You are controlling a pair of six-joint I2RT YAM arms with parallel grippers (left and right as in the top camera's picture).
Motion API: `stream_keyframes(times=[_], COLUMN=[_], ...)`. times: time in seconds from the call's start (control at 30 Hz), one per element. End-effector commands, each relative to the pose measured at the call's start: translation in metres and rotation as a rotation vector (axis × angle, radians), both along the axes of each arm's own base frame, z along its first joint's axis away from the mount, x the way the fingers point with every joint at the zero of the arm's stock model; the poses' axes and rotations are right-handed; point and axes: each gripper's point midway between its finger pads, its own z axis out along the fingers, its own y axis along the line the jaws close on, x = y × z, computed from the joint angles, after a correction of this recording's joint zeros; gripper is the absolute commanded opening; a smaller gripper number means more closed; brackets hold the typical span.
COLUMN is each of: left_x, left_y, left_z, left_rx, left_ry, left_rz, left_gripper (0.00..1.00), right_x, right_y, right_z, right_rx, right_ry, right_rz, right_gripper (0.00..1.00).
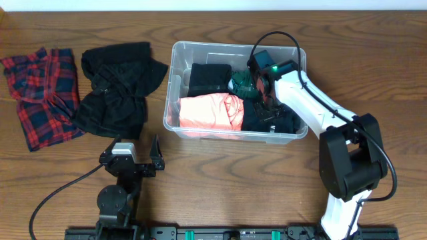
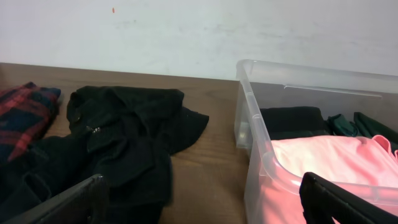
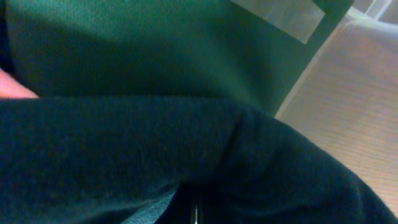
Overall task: Pack container
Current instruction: 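Press and tuck the teal item down into the bin with the right gripper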
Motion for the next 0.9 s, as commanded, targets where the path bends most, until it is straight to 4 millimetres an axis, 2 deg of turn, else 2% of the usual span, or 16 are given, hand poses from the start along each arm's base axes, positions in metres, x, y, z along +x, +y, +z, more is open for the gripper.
stream_keyframes(times=[0.0,0.13,0.23,0.43,0.53,0.6,0.7,0.87], left_x=[0.0,0.0,0.0,0.0,0.0,0.0,0.0,0.0], left_y=[0.001,0.001,0.001,0.001,0.001,0.001,0.001,0.001], left_z=[-0.018,-0.018,-0.018,-0.018,-0.018,-0.018,-0.018,-0.018], left_rx=[0.004,0.004,0.004,0.005,0.004,0.004,0.005,0.004], left_ry=[0.043,0.043,0.043,0.043,0.043,0.043,0.043,0.043], left_rz=[0.01,0.01,0.01,0.01,0.01,0.01,0.01,0.01], left_gripper=[0.98,0.98,0.98,0.98,0.98,0.98,0.98,0.98], right_x=[0.005,0.007,0.011,0.026,0.025,0.022,0.01,-0.011], right_y=[-0.005,-0.009,-0.007,0.002,0.006,0.004,-0.003,-0.027], right_z=[-0.014,-0.012,0.001,0.065,0.096,0.107,0.11,0.111], right_rx=[-0.054,-0.079,-0.07,-0.02,0.0,0.001,-0.022,-0.126], right_ry=[0.007,-0.003,-0.022,-0.118,-0.154,-0.155,-0.114,-0.036], right_rz=[0.048,0.057,0.051,0.048,0.054,0.053,0.053,0.007], right_gripper=[0.01,0.01,0.01,0.01,0.01,0.01,0.01,0.01])
